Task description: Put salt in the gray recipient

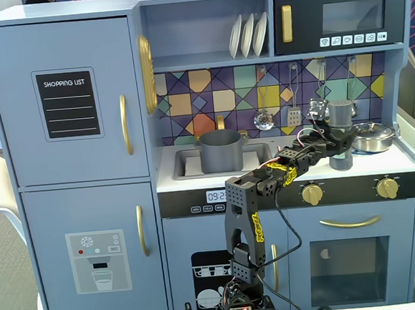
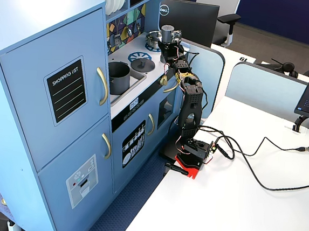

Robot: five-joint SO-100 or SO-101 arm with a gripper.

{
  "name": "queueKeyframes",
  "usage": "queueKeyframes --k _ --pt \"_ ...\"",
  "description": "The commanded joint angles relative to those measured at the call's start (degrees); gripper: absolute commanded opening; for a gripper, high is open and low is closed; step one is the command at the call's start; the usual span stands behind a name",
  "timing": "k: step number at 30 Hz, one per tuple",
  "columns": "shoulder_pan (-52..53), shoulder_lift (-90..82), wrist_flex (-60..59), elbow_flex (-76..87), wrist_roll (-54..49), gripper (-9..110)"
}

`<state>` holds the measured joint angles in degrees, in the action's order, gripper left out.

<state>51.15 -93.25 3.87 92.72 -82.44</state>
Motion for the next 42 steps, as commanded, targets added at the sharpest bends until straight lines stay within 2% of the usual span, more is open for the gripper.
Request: queueKeyframes --k 1,7,13,21,26,28,32,34,37,42 --pt "1.58 -2.11 3.08 1.32 1.76 24" --pt "1.85 -3.78 5.80 4.04 -1.32 32" --pt "2.55 -6.42 6.15 6.15 -3.16 45" --pt "5.01 -26.02 2.37 22.85 -4.92 49" --pt "3.69 -49.83 -11.34 37.97 -2.81 46" --pt "1.05 -58.97 -25.22 39.55 -2.11 35" --pt "-10.28 -69.17 -54.76 37.71 -5.01 1" --pt "-18.90 -71.28 -65.65 36.56 -3.16 0" --pt "-31.29 -73.30 -75.76 39.46 -0.18 0" --pt "-43.77 -78.57 -79.80 55.02 -4.66 0"
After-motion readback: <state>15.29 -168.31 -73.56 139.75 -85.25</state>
